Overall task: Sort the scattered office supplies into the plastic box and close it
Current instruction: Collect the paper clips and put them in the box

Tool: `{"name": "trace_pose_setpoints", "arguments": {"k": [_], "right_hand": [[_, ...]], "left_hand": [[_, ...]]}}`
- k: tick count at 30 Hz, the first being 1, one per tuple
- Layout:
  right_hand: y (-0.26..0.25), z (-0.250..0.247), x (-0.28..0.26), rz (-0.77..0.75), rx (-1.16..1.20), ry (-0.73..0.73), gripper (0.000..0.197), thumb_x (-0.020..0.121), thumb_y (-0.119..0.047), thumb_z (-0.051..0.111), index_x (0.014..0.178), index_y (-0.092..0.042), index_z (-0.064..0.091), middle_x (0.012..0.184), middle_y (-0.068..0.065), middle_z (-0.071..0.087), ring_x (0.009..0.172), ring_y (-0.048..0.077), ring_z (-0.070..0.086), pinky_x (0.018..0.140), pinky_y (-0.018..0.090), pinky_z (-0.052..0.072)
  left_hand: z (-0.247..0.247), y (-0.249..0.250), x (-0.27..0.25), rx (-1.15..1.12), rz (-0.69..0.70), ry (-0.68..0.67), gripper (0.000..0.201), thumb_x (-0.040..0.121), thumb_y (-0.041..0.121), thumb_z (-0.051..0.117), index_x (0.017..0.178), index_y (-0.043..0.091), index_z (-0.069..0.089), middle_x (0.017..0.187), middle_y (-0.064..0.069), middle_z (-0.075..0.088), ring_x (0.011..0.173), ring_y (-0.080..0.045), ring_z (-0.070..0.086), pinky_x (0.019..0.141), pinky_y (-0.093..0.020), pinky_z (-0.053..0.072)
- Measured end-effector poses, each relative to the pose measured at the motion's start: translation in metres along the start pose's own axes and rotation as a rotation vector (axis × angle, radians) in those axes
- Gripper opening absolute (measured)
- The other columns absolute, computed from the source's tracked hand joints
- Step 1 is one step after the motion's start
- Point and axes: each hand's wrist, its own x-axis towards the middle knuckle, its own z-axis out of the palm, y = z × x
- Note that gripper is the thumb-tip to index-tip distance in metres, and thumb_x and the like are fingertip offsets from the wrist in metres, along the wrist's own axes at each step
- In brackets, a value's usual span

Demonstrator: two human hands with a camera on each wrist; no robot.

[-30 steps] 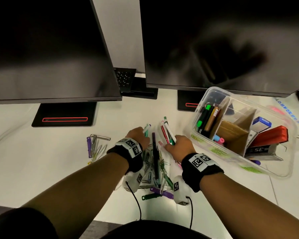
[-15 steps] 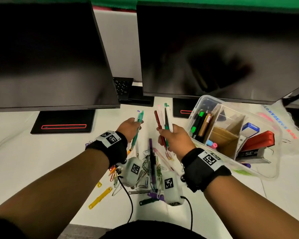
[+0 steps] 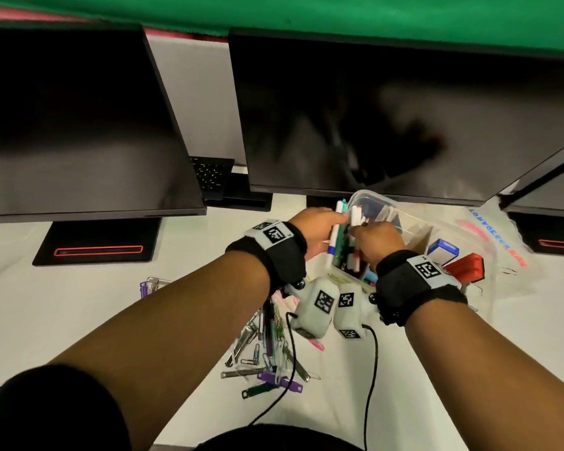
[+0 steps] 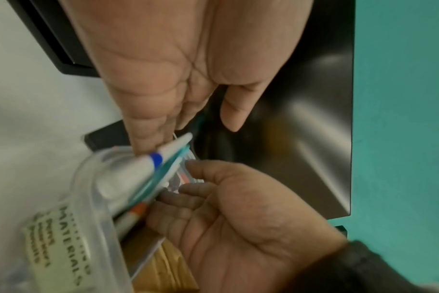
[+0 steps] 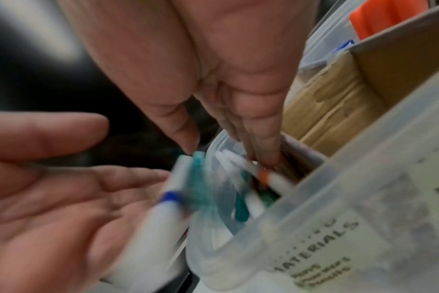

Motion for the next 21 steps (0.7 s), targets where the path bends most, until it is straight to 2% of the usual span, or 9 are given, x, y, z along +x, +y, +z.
{"name": "trace_pose_setpoints", "arguments": {"k": [3, 4, 6, 7, 9, 12, 16, 18, 21], "right_hand": [[0.007, -0.006, -0.003, 0.035, -0.007, -0.013, 0.032, 0.089, -0.016, 0.052, 0.115, 0.002, 0.059, 0.113, 0.022, 0.063, 0.089, 0.023, 0.055, 0.089, 0.039, 0.049], [0.009, -0.007, -0.004, 0.025, -0.032, -0.013, 0.031, 0.090, -0.015, 0.051, 0.113, 0.003, 0.060, 0.116, 0.023, 0.062, 0.093, 0.027, 0.058, 0.088, 0.039, 0.048], [0.011, -0.006, -0.009, -0.040, -0.083, -0.005, 0.022, 0.091, -0.010, 0.049, 0.102, 0.003, 0.063, 0.112, 0.025, 0.064, 0.102, 0.036, 0.060, 0.089, 0.041, 0.047], [0.010, -0.003, -0.013, -0.074, -0.080, 0.017, 0.019, 0.090, -0.008, 0.050, 0.098, 0.001, 0.064, 0.109, 0.024, 0.065, 0.103, 0.037, 0.060, 0.090, 0.040, 0.047], [0.008, 0.005, -0.022, -0.122, 0.002, 0.067, 0.019, 0.089, -0.008, 0.054, 0.103, -0.003, 0.065, 0.108, 0.017, 0.066, 0.103, 0.033, 0.061, 0.091, 0.035, 0.048], [0.001, 0.024, -0.042, -0.292, 0.071, 0.121, 0.022, 0.088, -0.008, 0.054, 0.105, -0.012, 0.065, 0.107, 0.008, 0.066, 0.099, 0.023, 0.061, 0.092, 0.031, 0.049], [-0.003, 0.066, -0.071, -0.526, -0.120, -0.113, 0.019, 0.088, -0.007, 0.051, 0.097, -0.010, 0.068, 0.095, 0.003, 0.068, 0.080, 0.018, 0.062, 0.074, 0.023, 0.048], [0.009, 0.092, -0.071, -0.504, -0.363, -0.268, 0.022, 0.089, -0.011, 0.049, 0.102, -0.008, 0.066, 0.104, 0.007, 0.069, 0.095, 0.023, 0.063, 0.080, 0.026, 0.046], [0.032, 0.117, -0.063, -0.351, -0.639, -0.414, 0.029, 0.097, -0.021, 0.041, 0.112, -0.004, 0.058, 0.121, 0.014, 0.060, 0.114, 0.028, 0.054, 0.092, 0.028, 0.042]], "left_hand": [[0.007, -0.002, 0.005, 0.004, -0.004, 0.028, 0.020, 0.096, 0.004, 0.043, 0.080, 0.012, 0.051, 0.070, -0.002, 0.048, 0.064, -0.012, 0.046, 0.063, -0.022, 0.042], [0.005, -0.003, 0.005, 0.007, 0.008, 0.048, 0.014, 0.096, 0.003, 0.042, 0.093, 0.009, 0.055, 0.072, -0.001, 0.050, 0.066, -0.011, 0.048, 0.063, -0.021, 0.043], [-0.007, -0.006, 0.004, 0.029, 0.021, 0.081, 0.029, 0.096, 0.001, 0.042, 0.123, 0.005, 0.051, 0.084, -0.002, 0.056, 0.074, -0.011, 0.053, 0.069, -0.022, 0.045], [-0.016, -0.008, 0.002, 0.048, 0.014, 0.090, 0.032, 0.096, 0.002, 0.043, 0.127, 0.005, 0.051, 0.092, -0.004, 0.058, 0.078, -0.012, 0.055, 0.072, -0.023, 0.045], [-0.039, -0.012, -0.003, 0.106, 0.003, 0.139, 0.026, 0.095, 0.004, 0.044, 0.116, 0.010, 0.058, 0.096, -0.005, 0.059, 0.080, -0.014, 0.056, 0.073, -0.024, 0.046], [-0.080, -0.023, -0.010, 0.262, -0.040, 0.273, 0.019, 0.096, 0.007, 0.043, 0.092, 0.015, 0.059, 0.082, -0.002, 0.057, 0.069, -0.012, 0.053, 0.064, -0.022, 0.042], [-0.131, -0.050, -0.022, 0.664, -0.229, 0.397, 0.009, 0.094, 0.011, 0.049, 0.090, 0.009, 0.058, 0.074, -0.003, 0.056, 0.063, -0.013, 0.055, 0.060, -0.024, 0.046], [-0.151, -0.070, -0.025, 0.861, -0.331, 0.380, 0.019, 0.090, 0.014, 0.056, 0.071, 0.010, 0.058, 0.062, -0.002, 0.057, 0.063, -0.020, 0.057, 0.063, -0.028, 0.051], [-0.164, -0.096, -0.026, 1.097, -0.412, 0.342, 0.038, 0.083, 0.024, 0.063, 0.048, 0.014, 0.052, 0.037, 0.005, 0.051, 0.045, -0.015, 0.051, 0.049, -0.017, 0.039]]}}
